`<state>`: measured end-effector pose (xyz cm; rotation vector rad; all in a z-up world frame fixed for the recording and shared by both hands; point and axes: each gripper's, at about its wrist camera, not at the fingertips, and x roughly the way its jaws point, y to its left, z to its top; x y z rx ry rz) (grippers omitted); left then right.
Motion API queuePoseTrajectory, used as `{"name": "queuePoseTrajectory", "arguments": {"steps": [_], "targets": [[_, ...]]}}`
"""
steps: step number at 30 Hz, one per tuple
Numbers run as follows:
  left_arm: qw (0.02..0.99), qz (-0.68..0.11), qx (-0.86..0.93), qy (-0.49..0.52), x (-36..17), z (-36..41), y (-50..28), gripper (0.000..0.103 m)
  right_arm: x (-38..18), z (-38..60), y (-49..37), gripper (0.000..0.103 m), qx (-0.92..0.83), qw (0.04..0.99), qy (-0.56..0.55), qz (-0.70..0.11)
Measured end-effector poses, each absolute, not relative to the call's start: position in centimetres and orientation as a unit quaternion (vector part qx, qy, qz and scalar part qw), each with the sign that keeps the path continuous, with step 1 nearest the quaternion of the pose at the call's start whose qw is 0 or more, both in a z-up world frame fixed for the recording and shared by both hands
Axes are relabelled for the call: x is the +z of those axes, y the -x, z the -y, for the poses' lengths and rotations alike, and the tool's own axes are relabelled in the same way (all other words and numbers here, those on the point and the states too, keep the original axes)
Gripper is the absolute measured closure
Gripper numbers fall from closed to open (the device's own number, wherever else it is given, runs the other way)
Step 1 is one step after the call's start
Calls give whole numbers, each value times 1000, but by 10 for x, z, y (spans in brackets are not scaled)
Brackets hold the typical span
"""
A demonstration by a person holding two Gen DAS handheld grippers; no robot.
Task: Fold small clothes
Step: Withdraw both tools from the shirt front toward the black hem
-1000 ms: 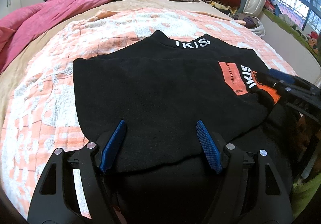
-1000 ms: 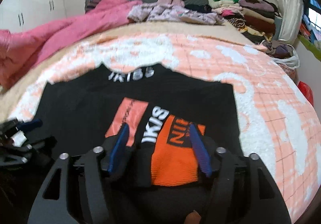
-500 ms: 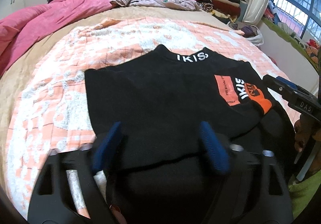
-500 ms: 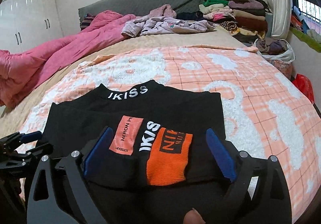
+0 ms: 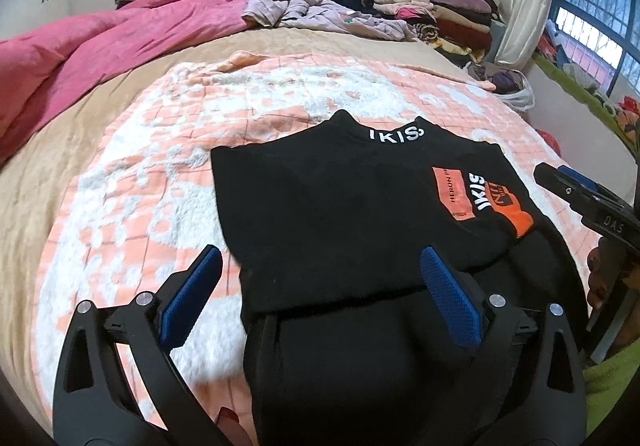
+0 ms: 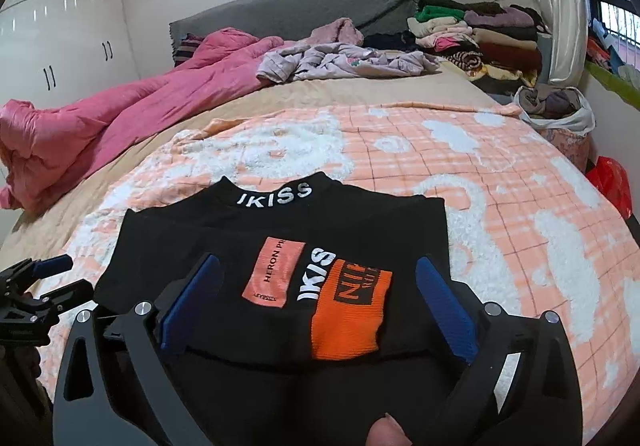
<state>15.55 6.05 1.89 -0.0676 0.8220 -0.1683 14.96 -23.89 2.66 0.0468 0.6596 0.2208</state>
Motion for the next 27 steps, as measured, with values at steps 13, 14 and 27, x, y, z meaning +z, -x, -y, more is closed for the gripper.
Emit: {"name": "queuePoseTrajectory", "arguments": {"steps": [13,14,27], "targets": [[918,-389,-63,40,37,-66,-119,10,52,227,-117,5,135,942,-7,-309],[919,-388,-62,41,39,-67,-117,10,54,227,-114,5,136,942,-6,-308],[928,-368,-37,45,67,-84,-82,10,72,228,-90,5,136,945,-6,-297]]}}
